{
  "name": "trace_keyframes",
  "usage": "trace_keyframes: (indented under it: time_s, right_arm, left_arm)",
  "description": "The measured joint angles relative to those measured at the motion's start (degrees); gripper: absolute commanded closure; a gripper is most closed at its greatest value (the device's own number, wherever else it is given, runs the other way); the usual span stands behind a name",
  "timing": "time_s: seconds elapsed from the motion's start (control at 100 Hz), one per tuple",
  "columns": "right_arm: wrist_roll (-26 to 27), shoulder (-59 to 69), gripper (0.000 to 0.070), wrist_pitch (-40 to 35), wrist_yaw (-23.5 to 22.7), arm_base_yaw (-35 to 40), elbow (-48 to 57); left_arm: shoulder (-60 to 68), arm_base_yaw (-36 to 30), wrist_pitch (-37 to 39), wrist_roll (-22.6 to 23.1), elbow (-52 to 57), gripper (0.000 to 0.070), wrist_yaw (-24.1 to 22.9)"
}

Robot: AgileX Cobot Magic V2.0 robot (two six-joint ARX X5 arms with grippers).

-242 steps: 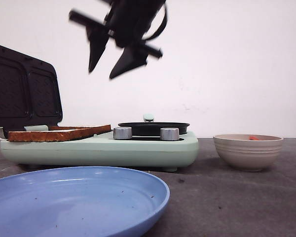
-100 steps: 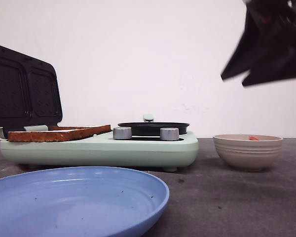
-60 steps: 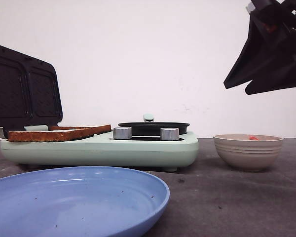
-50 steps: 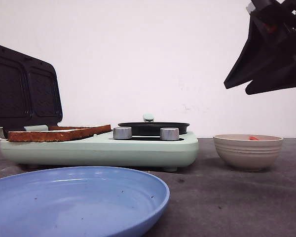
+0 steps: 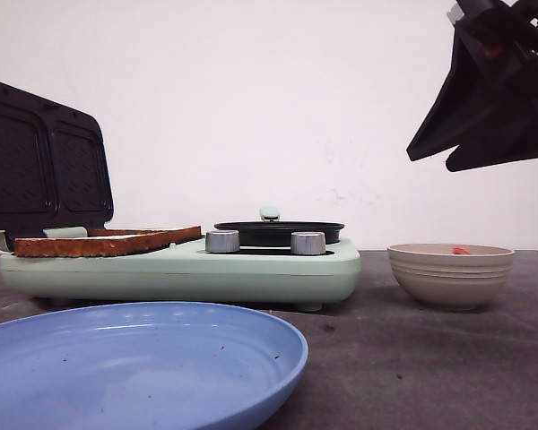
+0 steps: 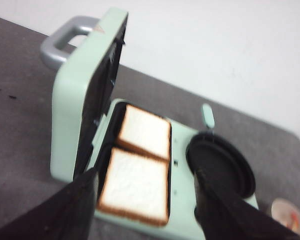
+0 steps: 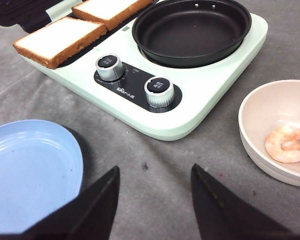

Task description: Make breakfast with bread and shrimp

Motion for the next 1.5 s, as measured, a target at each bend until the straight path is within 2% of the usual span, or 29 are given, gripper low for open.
trace_keyframes:
  time_s: [0.27,0.41,0.6,0.78,0.82,0.95,1.5]
  right_arm:
    - [0.0,0.0,0.0423,0.0,0.0,0.0,0.0]
    - [0.0,0.0,0.0423,0.0,0.0,0.0,0.0]
    - [0.0,0.0,0.0423,0.3,0.0,0.0,0.0]
    - [0.0,0.0,0.0423,1.3,0.0,0.0,0.0]
    - [0.0,0.0,0.0423,1.5,0.0,0.0,0.0]
    - [0.0,0.0,0.0423,1.7,0.0,0.0,0.0]
    - [0.0,0.0,0.0423,2.1,0.0,0.0,0.0]
  left_arm:
    - [8.3,8.5,1.3,-3.3,10.2,0.0386,6.3]
    - [13.9,15.2,1.4,-4.5,15.6,0.0386,13.1]
    - [22.3,24.0,1.7,-8.3,21.6,0.0385,24.3]
    - [29.9,28.3,4.0,-12.2,23.1,0.0362,33.0]
    - [31.5,28.7,4.2,-13.0,23.1,0.0334,33.9]
    - [35.9,29.3,4.4,-14.4,23.1,0.0333,34.5]
    - [46.6,29.4,6.1,-12.8,23.1,0.0334,35.0]
